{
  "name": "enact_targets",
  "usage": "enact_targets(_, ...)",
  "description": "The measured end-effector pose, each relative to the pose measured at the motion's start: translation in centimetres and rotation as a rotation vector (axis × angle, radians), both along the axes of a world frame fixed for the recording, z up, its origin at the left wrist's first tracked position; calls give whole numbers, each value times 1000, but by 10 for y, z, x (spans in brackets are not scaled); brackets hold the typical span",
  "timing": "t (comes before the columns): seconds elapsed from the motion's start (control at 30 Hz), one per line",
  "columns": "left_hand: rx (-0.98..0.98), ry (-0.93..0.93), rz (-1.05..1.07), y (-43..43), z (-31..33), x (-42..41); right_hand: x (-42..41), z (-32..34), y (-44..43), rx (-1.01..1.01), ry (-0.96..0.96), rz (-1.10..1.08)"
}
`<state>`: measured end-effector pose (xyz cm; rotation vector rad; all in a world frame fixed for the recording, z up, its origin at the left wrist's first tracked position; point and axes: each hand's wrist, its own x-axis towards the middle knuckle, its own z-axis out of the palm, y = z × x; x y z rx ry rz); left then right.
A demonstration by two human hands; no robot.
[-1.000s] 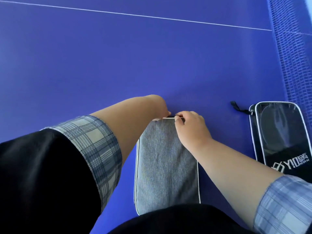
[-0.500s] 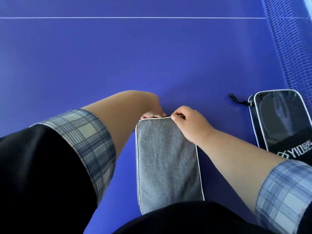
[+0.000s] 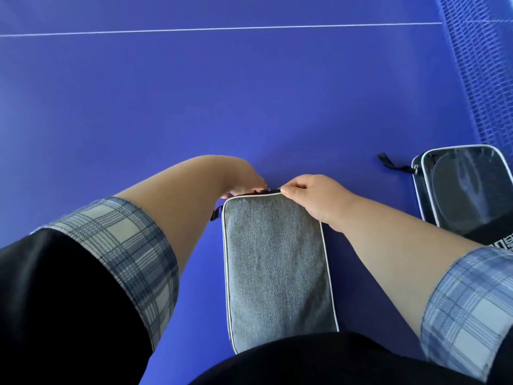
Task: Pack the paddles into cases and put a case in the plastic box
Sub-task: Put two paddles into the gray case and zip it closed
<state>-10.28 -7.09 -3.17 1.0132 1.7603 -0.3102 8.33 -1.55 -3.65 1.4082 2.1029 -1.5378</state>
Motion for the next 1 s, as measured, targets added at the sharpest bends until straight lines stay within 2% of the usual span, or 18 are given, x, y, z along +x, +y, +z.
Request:
enact_targets(0.13, -11, -41, -9, 0, 5, -3, -2, 0, 2, -13, -31, 8)
enact_targets(0.2, 16, 7, -72, 2, 6, 1, -6, 2, 4, -60, -51, -33)
enact_targets(0.3, 127, 126, -306, 6, 2, 12, -11, 2, 7, -72, -95, -43)
enact_targets(0.57, 244, 153, -531, 21, 3, 19, -11, -1, 8, -84, -123, -36)
enact_targets(0.6, 255, 151, -532, 22, 6, 19, -12, 0, 8, -105, -108, -29)
enact_targets(0.67, 320, 156, -383, 19, 10, 26, -16, 1, 9, -141, -84, -8)
enact_targets(0.7, 350, 154, -410, 18, 5, 29, -18, 1, 9, -140, -88, 2)
enact_targets(0.83, 312, 268, -337, 16, 7, 30, -18, -2, 12, -106, -100, 12)
enact_targets(1.0, 223, 309, -414, 4, 6, 12, -10, -5, 10, -53, -100, 5)
